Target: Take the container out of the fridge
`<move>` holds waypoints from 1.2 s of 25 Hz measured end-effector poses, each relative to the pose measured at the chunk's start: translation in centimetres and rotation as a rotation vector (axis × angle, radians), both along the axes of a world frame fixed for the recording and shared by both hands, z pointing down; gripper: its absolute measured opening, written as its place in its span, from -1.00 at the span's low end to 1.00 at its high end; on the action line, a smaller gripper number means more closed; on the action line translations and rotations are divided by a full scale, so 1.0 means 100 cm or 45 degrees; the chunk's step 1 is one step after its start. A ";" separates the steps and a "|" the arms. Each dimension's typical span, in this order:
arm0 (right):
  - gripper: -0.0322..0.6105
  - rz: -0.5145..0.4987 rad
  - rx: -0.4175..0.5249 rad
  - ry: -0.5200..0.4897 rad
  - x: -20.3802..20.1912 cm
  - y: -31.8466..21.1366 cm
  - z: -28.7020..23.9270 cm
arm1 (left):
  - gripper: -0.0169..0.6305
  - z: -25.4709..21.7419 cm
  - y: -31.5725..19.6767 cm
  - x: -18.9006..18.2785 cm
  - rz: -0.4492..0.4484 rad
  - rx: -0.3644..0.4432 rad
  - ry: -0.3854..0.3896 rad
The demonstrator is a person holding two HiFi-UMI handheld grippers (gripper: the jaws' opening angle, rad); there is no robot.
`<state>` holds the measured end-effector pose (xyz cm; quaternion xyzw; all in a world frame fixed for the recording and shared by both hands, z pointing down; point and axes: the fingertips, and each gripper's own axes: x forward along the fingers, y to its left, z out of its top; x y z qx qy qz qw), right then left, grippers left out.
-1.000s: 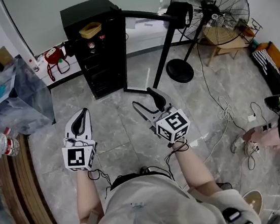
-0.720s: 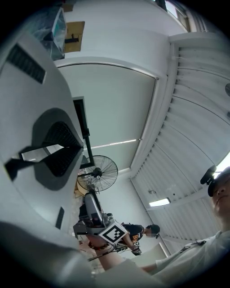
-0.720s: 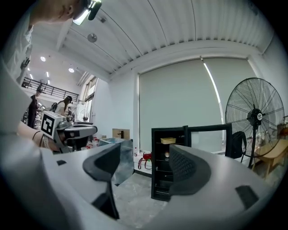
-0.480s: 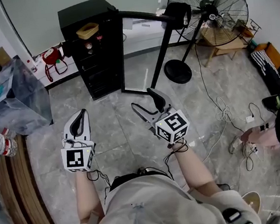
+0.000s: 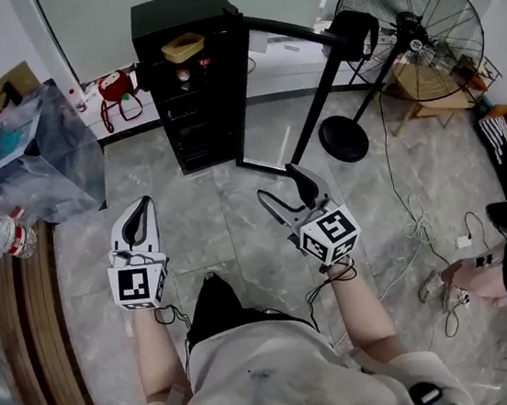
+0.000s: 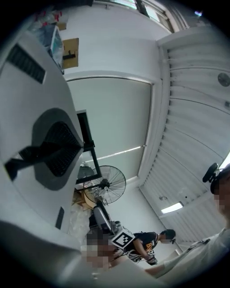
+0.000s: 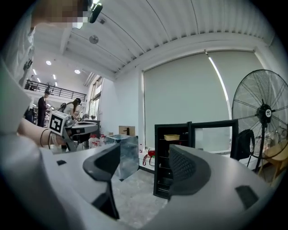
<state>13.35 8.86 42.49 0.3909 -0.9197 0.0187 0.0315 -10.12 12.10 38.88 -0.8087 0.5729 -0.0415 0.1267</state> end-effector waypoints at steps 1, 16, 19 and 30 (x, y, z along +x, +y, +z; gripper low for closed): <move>0.11 -0.013 0.000 0.014 -0.002 -0.004 0.002 | -0.92 0.004 -0.006 0.000 -0.003 -0.006 0.004; 0.11 0.019 -0.041 0.043 -0.029 -0.183 0.015 | -0.92 0.031 -0.191 -0.023 0.079 -0.067 0.006; 0.11 0.015 -0.048 0.046 -0.050 -0.237 0.012 | -0.92 0.028 -0.244 -0.039 0.093 -0.079 0.011; 0.11 0.049 -0.058 0.074 -0.107 -0.406 -0.005 | -0.92 0.008 -0.426 -0.098 0.120 -0.066 0.048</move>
